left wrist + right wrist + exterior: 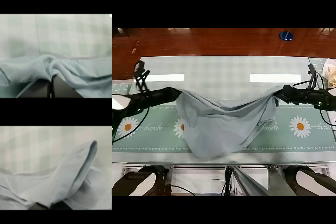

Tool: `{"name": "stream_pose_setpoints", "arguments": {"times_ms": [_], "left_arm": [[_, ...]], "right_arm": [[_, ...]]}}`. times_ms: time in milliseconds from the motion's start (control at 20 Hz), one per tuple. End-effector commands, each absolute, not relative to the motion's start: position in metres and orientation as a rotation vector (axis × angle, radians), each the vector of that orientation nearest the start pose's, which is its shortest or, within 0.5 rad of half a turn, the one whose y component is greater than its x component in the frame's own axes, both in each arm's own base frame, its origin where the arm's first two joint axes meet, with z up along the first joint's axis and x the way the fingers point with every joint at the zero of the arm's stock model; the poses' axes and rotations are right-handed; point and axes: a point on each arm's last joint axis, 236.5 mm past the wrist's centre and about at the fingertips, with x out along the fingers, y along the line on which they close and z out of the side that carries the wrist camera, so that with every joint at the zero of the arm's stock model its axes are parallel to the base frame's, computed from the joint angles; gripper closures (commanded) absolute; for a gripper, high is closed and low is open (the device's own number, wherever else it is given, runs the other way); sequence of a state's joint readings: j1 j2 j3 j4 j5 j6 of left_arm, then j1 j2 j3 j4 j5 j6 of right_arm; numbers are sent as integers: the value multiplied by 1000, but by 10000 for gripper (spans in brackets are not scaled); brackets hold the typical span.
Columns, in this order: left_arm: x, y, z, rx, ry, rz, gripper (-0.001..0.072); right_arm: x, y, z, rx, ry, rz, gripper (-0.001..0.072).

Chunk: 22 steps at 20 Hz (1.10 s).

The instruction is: Fold the shirts.

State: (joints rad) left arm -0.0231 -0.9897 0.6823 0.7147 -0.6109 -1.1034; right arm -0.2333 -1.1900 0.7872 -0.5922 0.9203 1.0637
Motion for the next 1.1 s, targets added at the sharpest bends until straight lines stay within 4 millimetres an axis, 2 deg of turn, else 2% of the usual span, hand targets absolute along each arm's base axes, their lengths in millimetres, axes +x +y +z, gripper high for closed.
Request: {"name": "stream_pose_setpoints", "arguments": {"times_ms": [0,100,200,300,400,450,500,550,600,700,750,800,850,900,950,1050], "left_arm": [[434,-100,29,-334,651,-235,684],[447,-89,30,-330,615,-190,684],[449,-89,14,-330,646,-179,684],[438,-101,-10,-344,743,-220,683],[422,-116,-31,-357,844,-273,675],[418,-119,-35,-360,865,-286,574],[418,-119,-32,-372,865,-285,324],[420,-118,-24,-402,860,-281,26],[420,-115,-9,-418,854,-299,-13],[415,-97,31,-444,843,-340,-13],[404,-87,47,-461,864,-366,-13],[391,-77,55,-499,900,-370,-13],[373,-67,54,-547,966,-349,-13],[349,-59,45,-579,1066,-320,-13],[326,-55,33,-576,1161,-306,-13],[286,-67,16,-572,1307,-358,-13]], "right_arm": [[416,51,-7,681,880,274,686],[422,45,-8,668,858,243,686],[430,36,-10,623,827,197,686],[436,37,-8,608,804,177,685],[434,47,-10,585,817,201,684],[433,52,-10,577,822,212,680],[434,55,-7,598,815,217,593],[437,58,3,655,791,222,423],[440,57,21,696,758,238,325],[444,45,74,695,665,284,301],[442,36,104,676,612,300,276],[436,25,126,640,578,307,276],[428,13,142,590,563,299,277],[417,-1,149,536,571,272,277],[406,-16,145,484,598,230,277],[380,-53,112,386,744,89,277]]}}
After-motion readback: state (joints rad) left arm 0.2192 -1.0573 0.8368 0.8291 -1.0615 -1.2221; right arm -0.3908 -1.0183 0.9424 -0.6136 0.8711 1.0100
